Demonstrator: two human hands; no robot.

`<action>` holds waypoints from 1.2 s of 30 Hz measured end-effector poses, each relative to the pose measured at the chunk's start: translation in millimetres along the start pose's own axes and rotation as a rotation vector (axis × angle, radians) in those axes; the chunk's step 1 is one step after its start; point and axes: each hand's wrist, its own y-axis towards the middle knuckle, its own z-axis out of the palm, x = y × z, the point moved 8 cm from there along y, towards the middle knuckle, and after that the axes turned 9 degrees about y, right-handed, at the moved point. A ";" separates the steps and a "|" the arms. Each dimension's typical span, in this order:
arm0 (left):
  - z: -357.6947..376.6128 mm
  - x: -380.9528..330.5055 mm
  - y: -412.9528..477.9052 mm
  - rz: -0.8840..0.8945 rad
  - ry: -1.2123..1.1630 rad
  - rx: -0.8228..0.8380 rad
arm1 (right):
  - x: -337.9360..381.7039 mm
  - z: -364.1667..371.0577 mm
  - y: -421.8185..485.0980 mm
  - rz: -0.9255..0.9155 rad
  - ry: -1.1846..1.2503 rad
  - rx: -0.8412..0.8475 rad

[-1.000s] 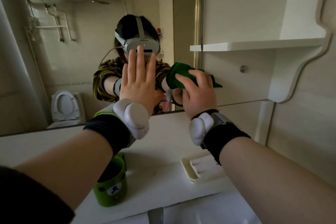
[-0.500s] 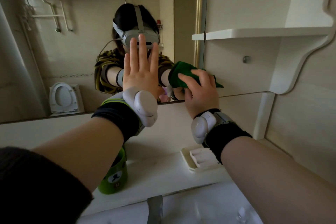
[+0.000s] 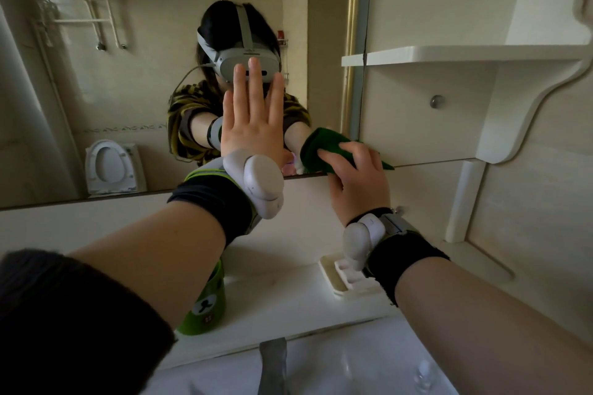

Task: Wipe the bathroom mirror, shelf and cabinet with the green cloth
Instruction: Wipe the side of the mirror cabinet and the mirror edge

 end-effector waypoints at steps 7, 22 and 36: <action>-0.2 -0.9 -0.4 0.008 -0.014 0.005 | -1.9 2.2 -8.9 0.032 0.012 0.090; 11.1 2.8 4.4 0.055 -0.017 0.050 | -18.3 25.7 -29.7 0.158 -0.052 0.685; -38.2 11.5 1.2 0.006 -0.153 0.096 | -6.9 -32.0 -26.5 0.314 0.077 0.709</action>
